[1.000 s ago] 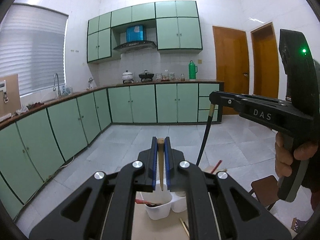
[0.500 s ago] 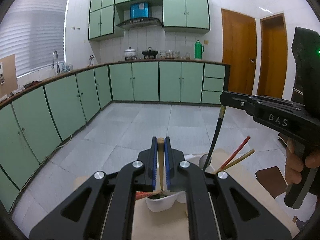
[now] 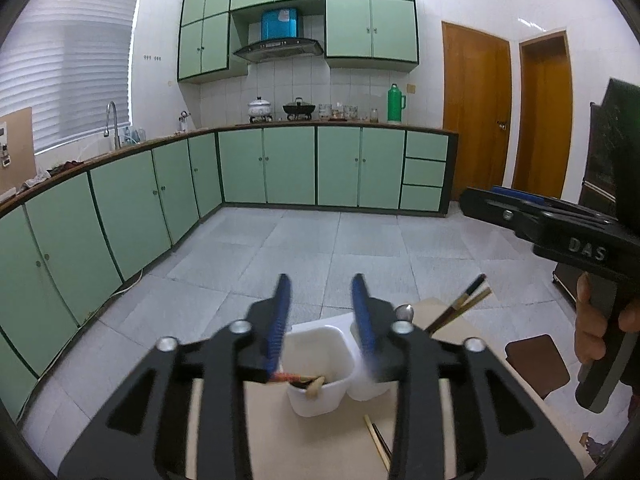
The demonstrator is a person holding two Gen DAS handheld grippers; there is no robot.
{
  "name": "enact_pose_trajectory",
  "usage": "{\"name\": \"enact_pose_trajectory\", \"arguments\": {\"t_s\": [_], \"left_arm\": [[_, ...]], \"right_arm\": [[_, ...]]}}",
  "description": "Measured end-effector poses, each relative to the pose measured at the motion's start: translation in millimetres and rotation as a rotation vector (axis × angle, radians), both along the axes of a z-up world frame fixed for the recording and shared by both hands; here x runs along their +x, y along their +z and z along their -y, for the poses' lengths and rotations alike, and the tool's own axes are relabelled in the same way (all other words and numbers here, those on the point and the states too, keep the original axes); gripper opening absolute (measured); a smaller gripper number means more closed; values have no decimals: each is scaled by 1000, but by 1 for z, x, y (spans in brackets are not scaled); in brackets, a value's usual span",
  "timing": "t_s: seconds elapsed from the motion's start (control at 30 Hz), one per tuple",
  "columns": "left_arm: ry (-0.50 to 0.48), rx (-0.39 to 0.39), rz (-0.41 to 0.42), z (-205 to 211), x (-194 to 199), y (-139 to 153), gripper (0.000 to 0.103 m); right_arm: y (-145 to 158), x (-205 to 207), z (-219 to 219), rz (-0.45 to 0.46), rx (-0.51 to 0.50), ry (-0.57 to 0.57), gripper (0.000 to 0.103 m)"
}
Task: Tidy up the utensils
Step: 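Open both tools to release the chopsticks and pull back, then move both tools back toward the last two chopsticks on the mat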
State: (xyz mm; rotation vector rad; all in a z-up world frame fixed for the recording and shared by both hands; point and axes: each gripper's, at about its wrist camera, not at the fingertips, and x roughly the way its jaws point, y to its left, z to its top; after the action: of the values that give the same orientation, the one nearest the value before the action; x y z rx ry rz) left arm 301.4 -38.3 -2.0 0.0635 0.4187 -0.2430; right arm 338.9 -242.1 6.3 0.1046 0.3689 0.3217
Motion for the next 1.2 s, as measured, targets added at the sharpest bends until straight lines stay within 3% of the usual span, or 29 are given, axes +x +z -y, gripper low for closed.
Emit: {"name": "enact_pose_trajectory", "arguments": {"t_s": [0.07,0.13,0.4,0.8,1.2], "left_arm": [[4,-5,11,-1,-10,2,42],[18,-14,22,-3,-22,4,56],[25,-29,28,-9,-74,-6,68],[39,6,-68,-8,-144,-74,72],[91,43,-260,-23,-158,-157,72]], "right_arm": [[3,-12,5,23,16,-12,78],[6,-27,11,41,25,-12,80],[-1,-84,24,71,36,-19,93],[-70,-153,7,-43,-4,-1,97],[-161,-175,-10,-254,-17,-48,97]]}}
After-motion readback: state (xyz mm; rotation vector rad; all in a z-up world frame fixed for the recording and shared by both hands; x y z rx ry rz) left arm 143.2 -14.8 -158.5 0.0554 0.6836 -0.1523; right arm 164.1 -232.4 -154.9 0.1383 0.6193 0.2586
